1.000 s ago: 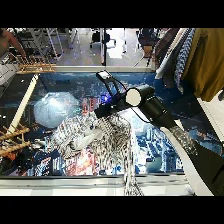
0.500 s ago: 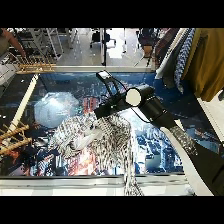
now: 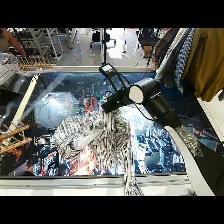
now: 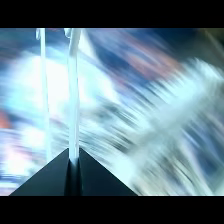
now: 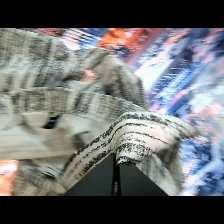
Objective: Fold the clothes and pants, and hang the long-sleeved shirts on hangers.
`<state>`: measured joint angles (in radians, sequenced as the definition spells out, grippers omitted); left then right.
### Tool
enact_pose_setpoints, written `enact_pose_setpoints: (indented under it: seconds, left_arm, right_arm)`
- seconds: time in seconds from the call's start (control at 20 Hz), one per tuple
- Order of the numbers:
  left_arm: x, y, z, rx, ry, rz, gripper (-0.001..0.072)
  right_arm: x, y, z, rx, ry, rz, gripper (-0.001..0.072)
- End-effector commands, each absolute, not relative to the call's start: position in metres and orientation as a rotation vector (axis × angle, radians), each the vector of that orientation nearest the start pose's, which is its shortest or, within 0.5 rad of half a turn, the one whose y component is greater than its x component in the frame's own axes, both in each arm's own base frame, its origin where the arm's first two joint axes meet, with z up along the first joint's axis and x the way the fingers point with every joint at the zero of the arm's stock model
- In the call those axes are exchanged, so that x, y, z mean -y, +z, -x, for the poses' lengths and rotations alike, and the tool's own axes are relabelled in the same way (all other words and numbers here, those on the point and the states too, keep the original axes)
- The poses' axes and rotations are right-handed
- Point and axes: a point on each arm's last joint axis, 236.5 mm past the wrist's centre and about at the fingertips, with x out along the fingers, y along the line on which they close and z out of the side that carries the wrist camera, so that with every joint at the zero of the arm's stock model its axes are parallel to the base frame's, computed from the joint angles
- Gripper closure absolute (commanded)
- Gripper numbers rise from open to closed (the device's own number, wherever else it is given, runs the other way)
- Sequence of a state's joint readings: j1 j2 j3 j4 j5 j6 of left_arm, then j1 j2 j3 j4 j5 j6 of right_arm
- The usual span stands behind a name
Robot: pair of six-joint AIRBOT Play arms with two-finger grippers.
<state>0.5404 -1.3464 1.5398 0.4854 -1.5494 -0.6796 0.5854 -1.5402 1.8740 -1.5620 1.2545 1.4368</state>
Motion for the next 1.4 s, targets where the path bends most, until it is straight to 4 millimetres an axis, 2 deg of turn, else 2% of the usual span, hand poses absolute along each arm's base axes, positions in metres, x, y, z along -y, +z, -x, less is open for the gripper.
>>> enact_pose_setpoints:
  seconds: [0.0,0.1,0.25,0.35,0.6,0.75,0.9,1.05,1.2,1.35]
  left_arm:
    - [0.086,0.188,-0.359,-0.783,-1.235,0.179,0.0689]
    - [0.107,0.175,-0.355,-0.833,-1.324,0.193,0.0689]
    - [0.124,0.163,-0.356,-0.868,-1.378,0.206,0.0690]
    - [0.127,0.159,-0.356,-0.866,-1.392,0.203,0.0690]
    - [0.129,0.173,-0.361,-0.798,-1.419,0.255,0.0690]
    - [0.135,0.167,-0.365,-0.806,-1.425,0.267,0.0690]
    - [0.140,0.156,-0.380,-0.807,-1.394,0.290,0.0690]
    - [0.144,0.148,-0.386,-0.815,-1.394,0.312,0.0690]
    - [0.152,0.148,-0.387,-0.789,-1.427,0.319,0.0691]
    - [0.159,0.171,-0.392,-0.678,-1.465,0.362,0.0692]
  right_arm:
    - [-0.228,0.183,-0.444,-0.816,0.445,0.605,0.0692]
    - [-0.206,0.184,-0.447,-0.837,0.422,0.632,0.0692]
    - [-0.182,0.178,-0.448,-0.892,0.386,0.625,0.0692]
    - [-0.180,0.178,-0.449,-0.890,0.391,0.637,0.0692]
    - [-0.192,0.183,-0.453,-0.848,0.425,0.617,0.0692]
    - [-0.207,0.183,-0.449,-0.837,0.478,0.572,0.0692]
    - [-0.226,0.184,-0.438,-0.843,0.556,0.510,0.0692]
    - [-0.248,0.199,-0.420,-0.806,0.665,0.463,0.0692]
    - [-0.284,0.220,-0.387,-0.721,0.858,0.503,0.0692]
    - [-0.316,0.236,-0.343,-0.655,1.032,0.559,0.0693]
